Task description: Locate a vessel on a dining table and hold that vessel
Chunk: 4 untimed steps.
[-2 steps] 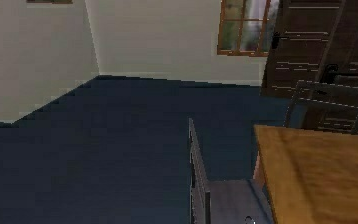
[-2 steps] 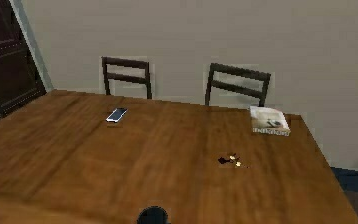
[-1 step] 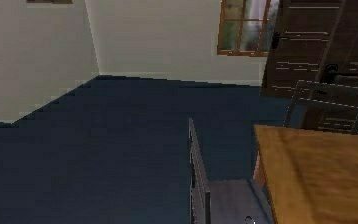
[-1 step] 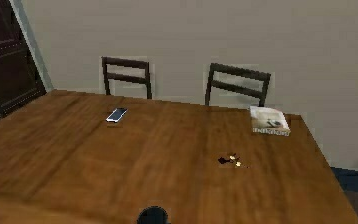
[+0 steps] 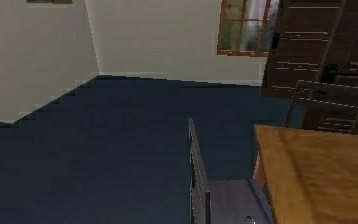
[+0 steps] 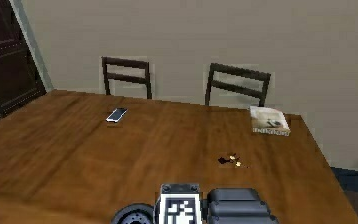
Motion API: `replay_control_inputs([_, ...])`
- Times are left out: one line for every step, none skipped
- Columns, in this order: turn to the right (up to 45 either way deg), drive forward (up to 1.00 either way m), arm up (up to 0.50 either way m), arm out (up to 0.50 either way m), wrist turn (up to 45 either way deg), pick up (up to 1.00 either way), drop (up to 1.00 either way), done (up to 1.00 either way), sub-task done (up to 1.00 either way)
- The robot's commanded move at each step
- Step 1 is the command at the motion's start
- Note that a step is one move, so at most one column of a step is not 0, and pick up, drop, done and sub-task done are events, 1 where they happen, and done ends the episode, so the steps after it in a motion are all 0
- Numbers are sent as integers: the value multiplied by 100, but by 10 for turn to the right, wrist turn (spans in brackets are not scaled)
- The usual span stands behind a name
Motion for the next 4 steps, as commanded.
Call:
replay_control_inputs([0,0,0,0,450,0,0,0,0])
replay_control_inputs([0,0,0,0,450,0,0,0,0])
replay_control_inputs([0,0,0,0,450,0,0,0,0])
replay_control_inputs([0,0,0,0,360,0,0,0,0])
